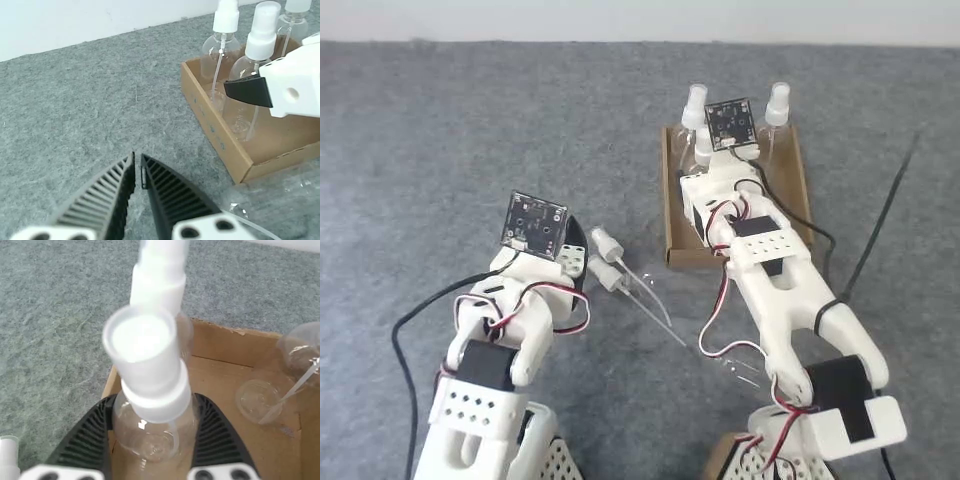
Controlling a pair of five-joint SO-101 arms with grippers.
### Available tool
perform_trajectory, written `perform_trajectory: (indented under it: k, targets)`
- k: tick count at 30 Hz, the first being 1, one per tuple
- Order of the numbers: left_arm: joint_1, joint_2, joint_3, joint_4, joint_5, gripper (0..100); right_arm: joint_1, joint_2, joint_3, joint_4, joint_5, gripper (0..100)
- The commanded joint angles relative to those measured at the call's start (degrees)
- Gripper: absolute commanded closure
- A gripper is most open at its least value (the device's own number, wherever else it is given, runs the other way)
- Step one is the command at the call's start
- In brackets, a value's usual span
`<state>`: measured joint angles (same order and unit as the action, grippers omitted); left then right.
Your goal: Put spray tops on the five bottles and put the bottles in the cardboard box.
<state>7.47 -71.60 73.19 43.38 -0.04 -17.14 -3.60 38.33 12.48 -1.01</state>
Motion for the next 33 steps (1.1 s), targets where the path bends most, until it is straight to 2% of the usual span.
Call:
perform_trajectory:
  k: [1, 13, 23, 33]
  targets:
    - [-0.3, 0.3, -0.6, -1.2, 0.5, 99, 0.0, -0.7, 0.2, -0.1, 0.8, 99.1]
    - [-0.4, 0.3, -0.6, -1.3, 0.4, 99, 0.0, -1.3, 0.2, -0.1, 0.8, 99.1]
    - [-0.4, 0.3, -0.6, -1.3, 0.4, 99, -1.0, -1.2, 1.4, -0.1, 0.9, 73.8]
    - [-0.4, 0.3, -0.6, -1.4, 0.4, 99, -2.6, -1.4, 1.1, -0.1, 0.9, 71.9]
